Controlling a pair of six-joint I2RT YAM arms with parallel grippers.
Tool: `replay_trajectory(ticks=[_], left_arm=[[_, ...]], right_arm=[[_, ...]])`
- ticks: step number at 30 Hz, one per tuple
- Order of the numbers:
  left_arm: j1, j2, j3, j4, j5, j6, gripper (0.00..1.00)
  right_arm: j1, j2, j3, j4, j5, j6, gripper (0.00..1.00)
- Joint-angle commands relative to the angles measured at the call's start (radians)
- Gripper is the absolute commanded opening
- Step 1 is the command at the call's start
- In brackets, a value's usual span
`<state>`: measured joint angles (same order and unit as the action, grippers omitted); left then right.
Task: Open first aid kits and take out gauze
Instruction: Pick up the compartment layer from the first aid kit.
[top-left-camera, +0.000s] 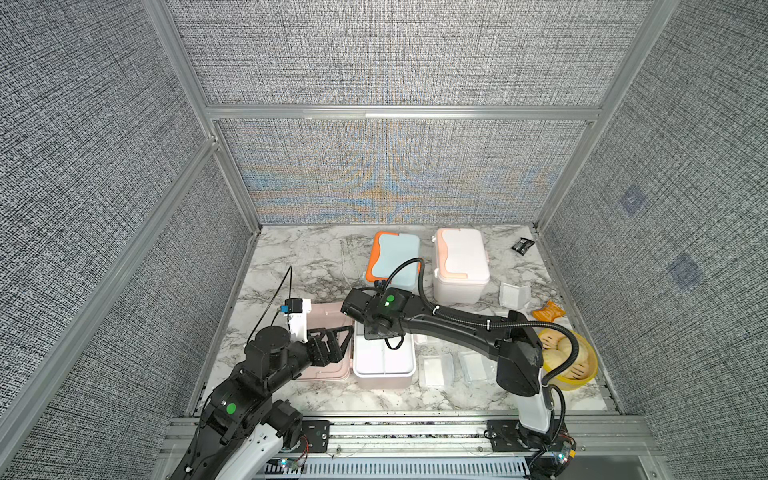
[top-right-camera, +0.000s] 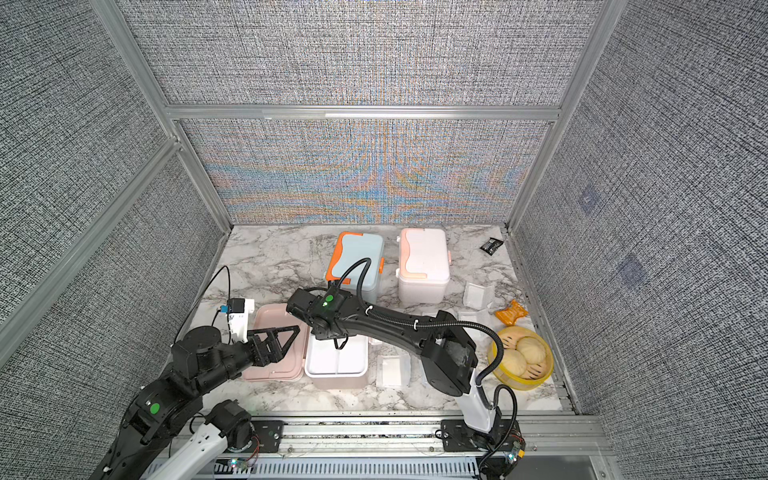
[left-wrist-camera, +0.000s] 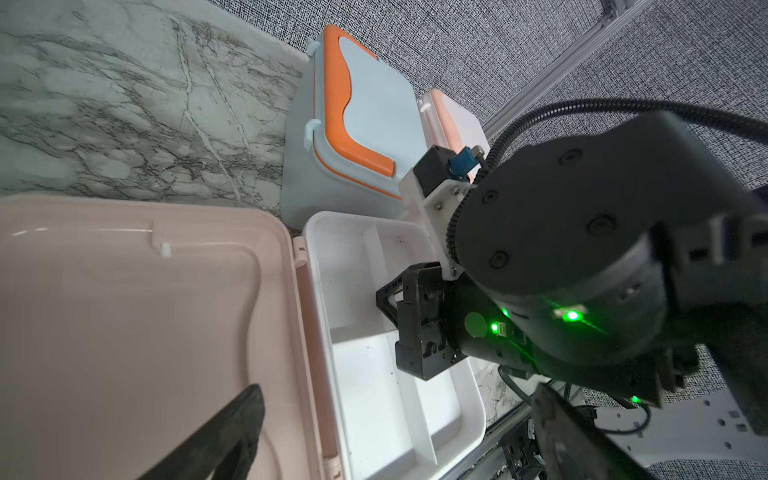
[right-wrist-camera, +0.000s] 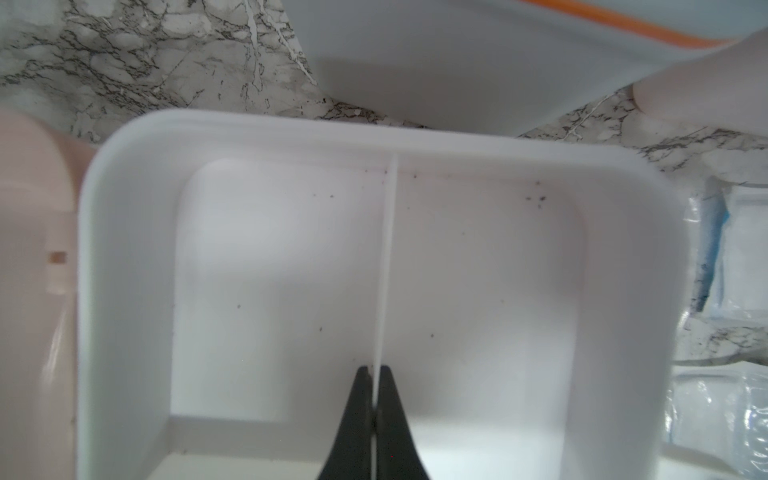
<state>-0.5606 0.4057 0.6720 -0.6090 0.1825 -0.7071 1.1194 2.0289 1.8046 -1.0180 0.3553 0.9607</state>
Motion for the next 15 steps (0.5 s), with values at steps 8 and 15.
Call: replay_trajectory(ticks=[8,15], left_arm=[[0.002,-0.009,0.003,-0.009,-0.027,0.004,1.00],[0.001,0.004,-0.006,0.003,-0.027,-0.007,1.00]], right_arm=[[0.002,0.011,-0.006,0.020,-0.058,0.023,0.00],[0.003,-0.014,-0.011,0.032,-0.063,0.034,0.00]])
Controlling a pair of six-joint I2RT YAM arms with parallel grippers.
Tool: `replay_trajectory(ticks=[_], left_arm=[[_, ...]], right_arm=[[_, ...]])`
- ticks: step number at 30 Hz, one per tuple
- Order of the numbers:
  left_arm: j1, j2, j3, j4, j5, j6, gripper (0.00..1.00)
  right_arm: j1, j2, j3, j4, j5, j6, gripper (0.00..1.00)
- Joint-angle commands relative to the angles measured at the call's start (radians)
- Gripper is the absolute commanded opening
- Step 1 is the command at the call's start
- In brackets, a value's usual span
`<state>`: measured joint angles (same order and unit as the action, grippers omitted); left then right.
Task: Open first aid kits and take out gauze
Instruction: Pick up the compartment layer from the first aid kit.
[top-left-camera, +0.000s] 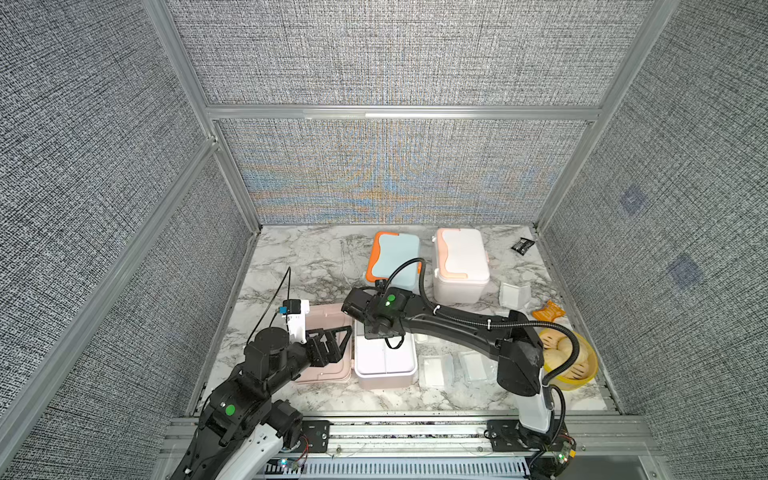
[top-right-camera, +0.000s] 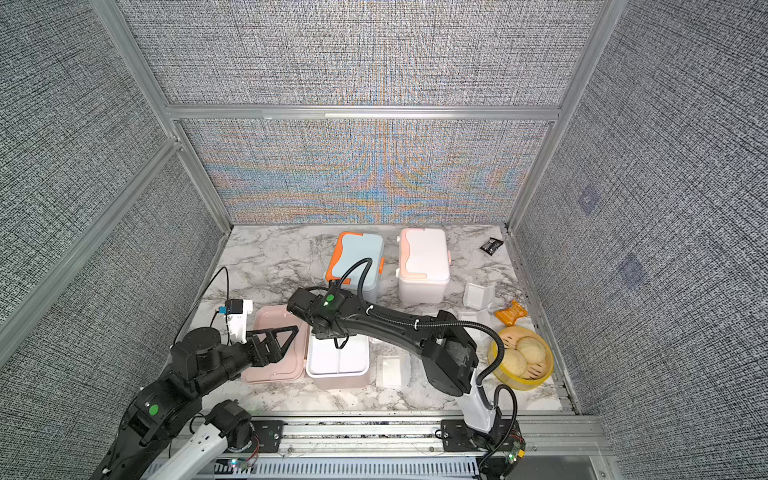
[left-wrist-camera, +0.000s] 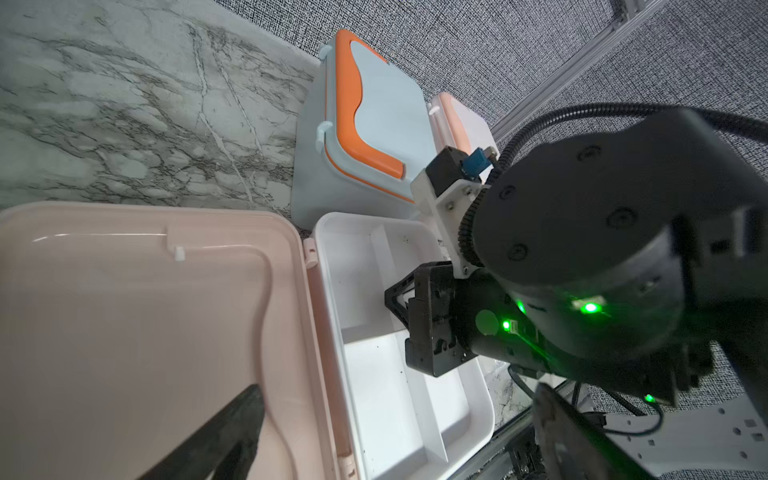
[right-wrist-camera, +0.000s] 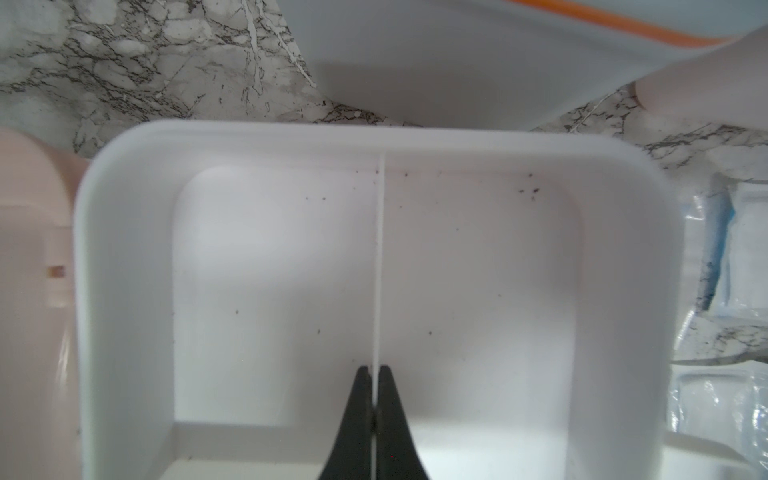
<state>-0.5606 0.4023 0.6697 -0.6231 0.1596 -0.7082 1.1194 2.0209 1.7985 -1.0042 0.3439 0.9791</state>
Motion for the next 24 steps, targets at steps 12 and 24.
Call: replay_trajectory(ticks=[12,24], left_arm=[[0.001,0.049,0.005,0.036,0.014,-0.020,1.00],[0.001,0.058,0.046,0.068,0.039,-0.014,1.00]], right_arm=[[0.016,-0.097,-0.024,0.039,-0.025,0.003,0.00],[0.029,-0.311,-0.174,0.170,-0.009,-0.071,0.00]])
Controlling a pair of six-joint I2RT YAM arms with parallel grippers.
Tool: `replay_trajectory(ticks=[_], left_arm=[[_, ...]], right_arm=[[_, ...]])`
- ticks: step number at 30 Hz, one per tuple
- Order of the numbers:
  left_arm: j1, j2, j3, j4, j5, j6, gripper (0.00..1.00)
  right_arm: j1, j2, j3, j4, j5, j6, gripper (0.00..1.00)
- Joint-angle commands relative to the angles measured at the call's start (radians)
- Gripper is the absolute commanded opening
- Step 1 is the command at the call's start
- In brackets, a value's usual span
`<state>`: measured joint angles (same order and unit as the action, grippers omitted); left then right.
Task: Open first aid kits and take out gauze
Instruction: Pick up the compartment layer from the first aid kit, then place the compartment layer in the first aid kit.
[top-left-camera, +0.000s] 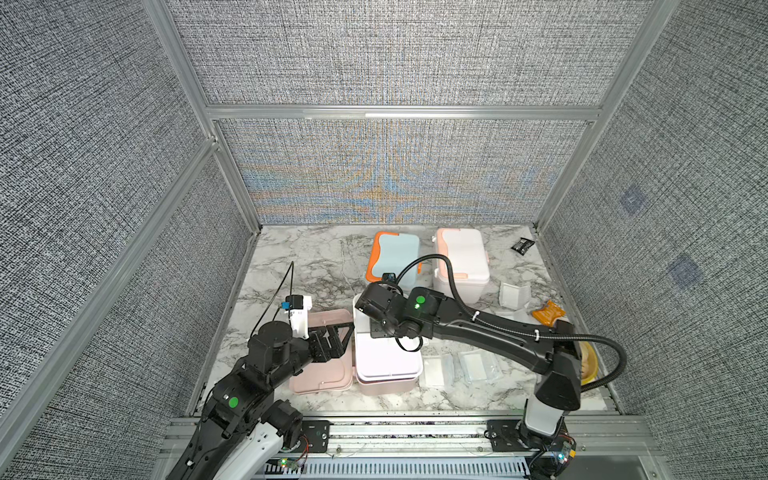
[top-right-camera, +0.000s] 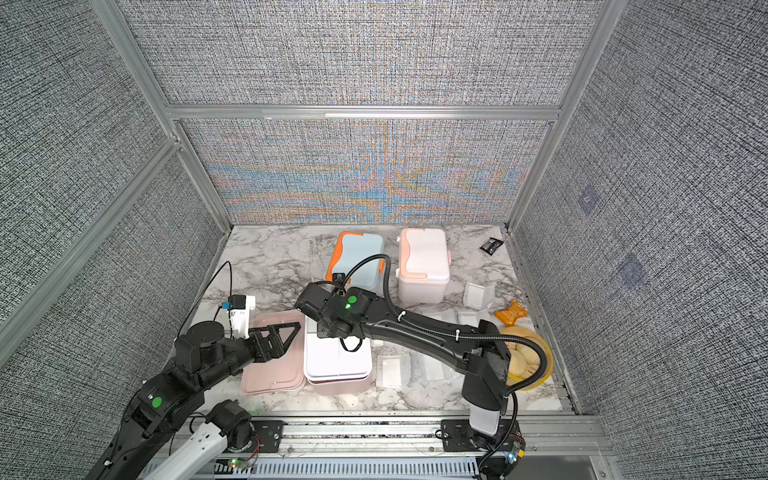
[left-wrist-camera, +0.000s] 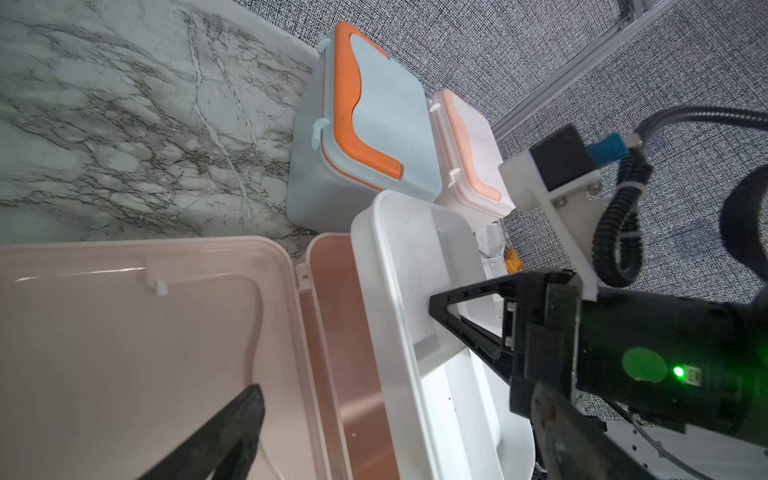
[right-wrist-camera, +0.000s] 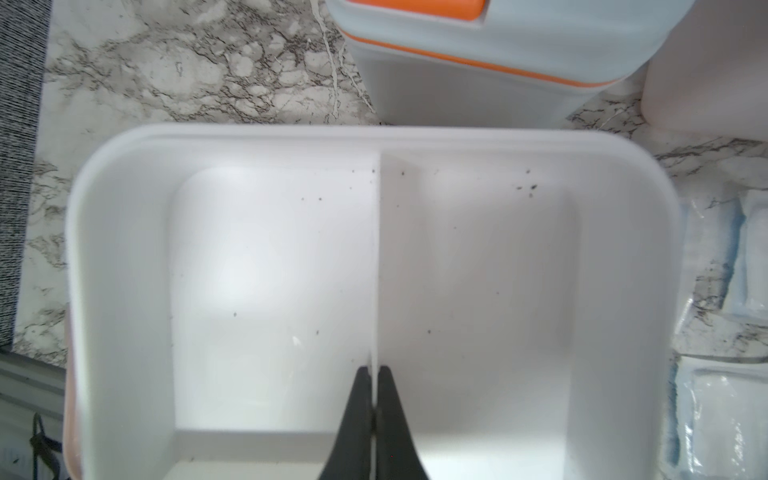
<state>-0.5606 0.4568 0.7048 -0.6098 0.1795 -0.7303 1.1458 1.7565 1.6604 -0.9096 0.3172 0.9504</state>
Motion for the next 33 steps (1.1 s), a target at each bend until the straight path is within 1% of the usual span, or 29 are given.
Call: replay_trajectory(ticks=[1,6,10,16,21,28,30,33], left_arm=[[0.001,0.006,0.018,0.057,0.022,0.006,1.00],[0.001,0.024,0.039,0.073,0.038,0.006,1.00],[0.001,0.039,0.063,0.086,0.061,0.009,1.00],[0.001,0.052,0.075,0.127,0.074,0.020,1.00],[0.001,0.082,0.059,0.181,0.103,0.011,1.00],[0.001,0.135,0.051,0.240,0.187,-0.009,1.00],[0.001,0.147,0.053,0.249,0.196,-0.011,1.00],[0.001,0.162,0.055,0.268,0.207,-0.012,1.00]], right_arm=[[0.003,-0.074,-0.064,0.104,0.016,-0.052,0.00],[0.002,-0.195,-0.178,0.229,0.008,-0.101,0.00],[0.003,-0.289,-0.246,0.292,-0.009,-0.150,0.00],[0.003,-0.500,-0.453,0.491,-0.039,-0.229,0.00],[0.002,-0.639,-0.559,0.541,-0.026,-0.239,0.00],[0.003,-0.795,-0.660,0.590,-0.058,-0.254,0.00],[0.003,-0.841,-0.722,0.609,-0.060,-0.256,0.00],[0.003,-0.892,-0.754,0.624,-0.063,-0.269,0.00]])
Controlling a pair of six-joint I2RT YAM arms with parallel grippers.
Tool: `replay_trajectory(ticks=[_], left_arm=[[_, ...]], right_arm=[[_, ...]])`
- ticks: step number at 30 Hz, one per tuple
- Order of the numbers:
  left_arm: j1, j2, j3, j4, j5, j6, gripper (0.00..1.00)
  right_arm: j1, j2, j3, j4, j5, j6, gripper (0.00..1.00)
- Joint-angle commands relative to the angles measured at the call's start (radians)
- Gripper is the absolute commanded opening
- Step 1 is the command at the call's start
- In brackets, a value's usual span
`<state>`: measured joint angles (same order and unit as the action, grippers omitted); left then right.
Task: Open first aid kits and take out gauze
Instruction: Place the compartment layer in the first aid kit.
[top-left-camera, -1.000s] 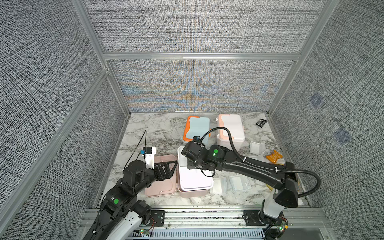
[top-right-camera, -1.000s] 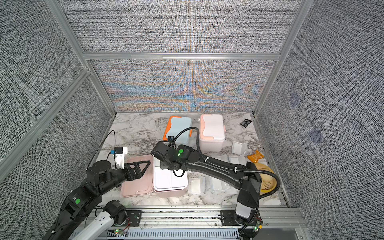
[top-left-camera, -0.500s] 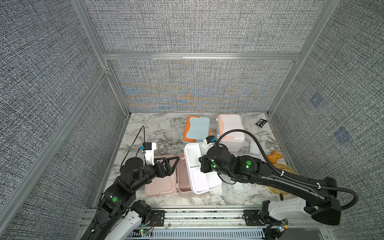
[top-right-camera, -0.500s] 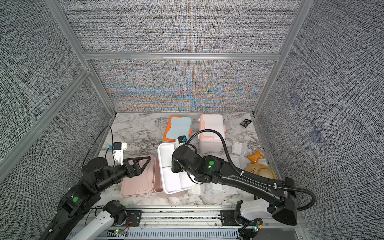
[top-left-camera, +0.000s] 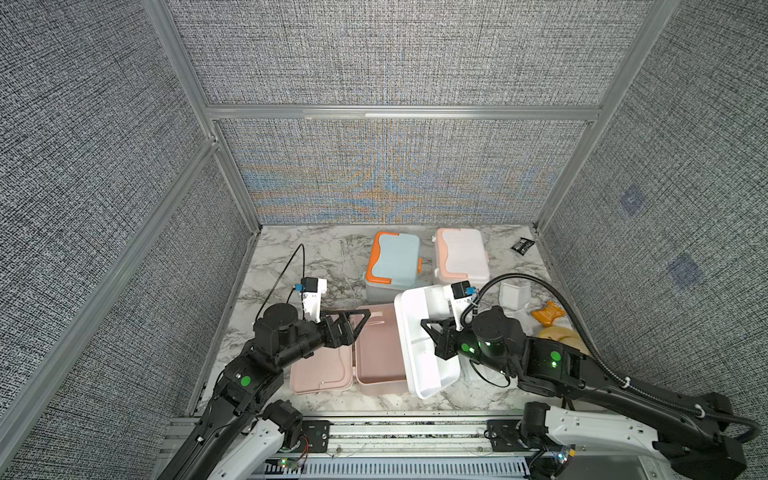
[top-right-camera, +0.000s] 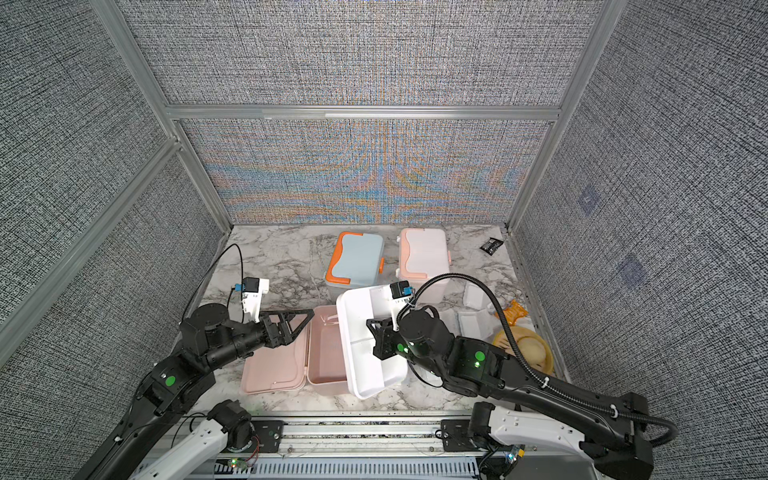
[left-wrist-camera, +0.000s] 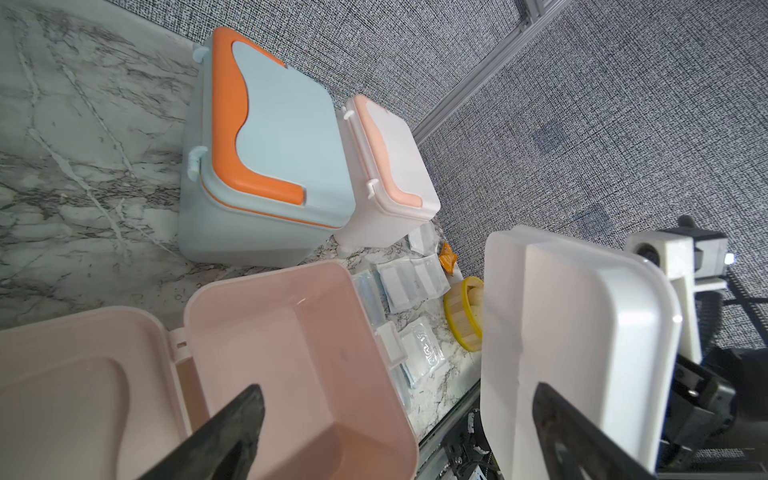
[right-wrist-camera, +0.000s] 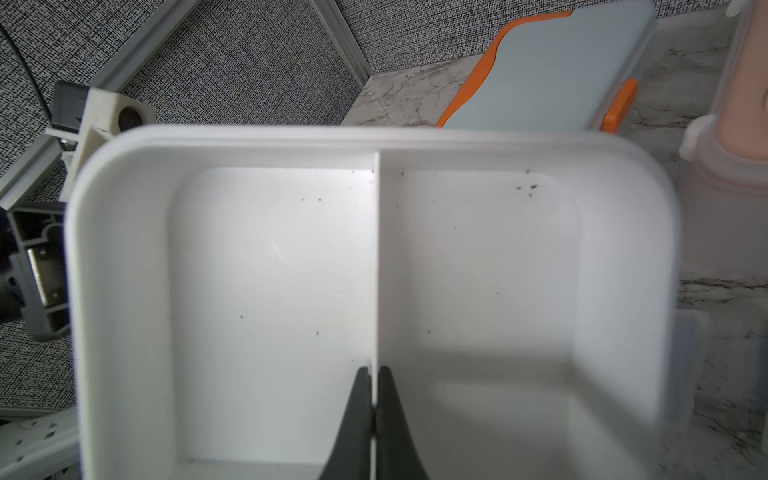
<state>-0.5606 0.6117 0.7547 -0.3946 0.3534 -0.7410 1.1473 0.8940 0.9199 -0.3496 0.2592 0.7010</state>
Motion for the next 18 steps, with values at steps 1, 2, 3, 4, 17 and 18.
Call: replay_trajectory(ticks=[1,2,3,4,17,18], left_arm=[[0.001,0.011,0.004,0.060,0.036,-0.001,1.00],[0.001,0.010,0.002,0.069,0.039,-0.001,1.00],[0.001,0.010,-0.002,0.082,0.039,-0.003,0.99],[0.001,0.013,-0.005,0.094,0.036,-0.004,1.00],[0.000,0.096,-0.024,0.277,-0.002,0.027,1.00],[0.001,0.101,-0.018,0.263,-0.002,0.030,1.00]], right_arm=[[0.002,-0.042,-0.019,0.064,-0.008,-0.027,0.00],[0.002,-0.050,-0.021,0.064,-0.012,-0.034,0.00],[0.002,-0.059,-0.023,0.065,-0.015,-0.044,0.00],[0.001,-0.068,-0.022,0.066,-0.018,-0.054,0.00],[0.002,-0.177,0.000,0.051,-0.038,-0.118,0.00],[0.002,-0.175,0.000,0.051,-0.032,-0.121,0.00]])
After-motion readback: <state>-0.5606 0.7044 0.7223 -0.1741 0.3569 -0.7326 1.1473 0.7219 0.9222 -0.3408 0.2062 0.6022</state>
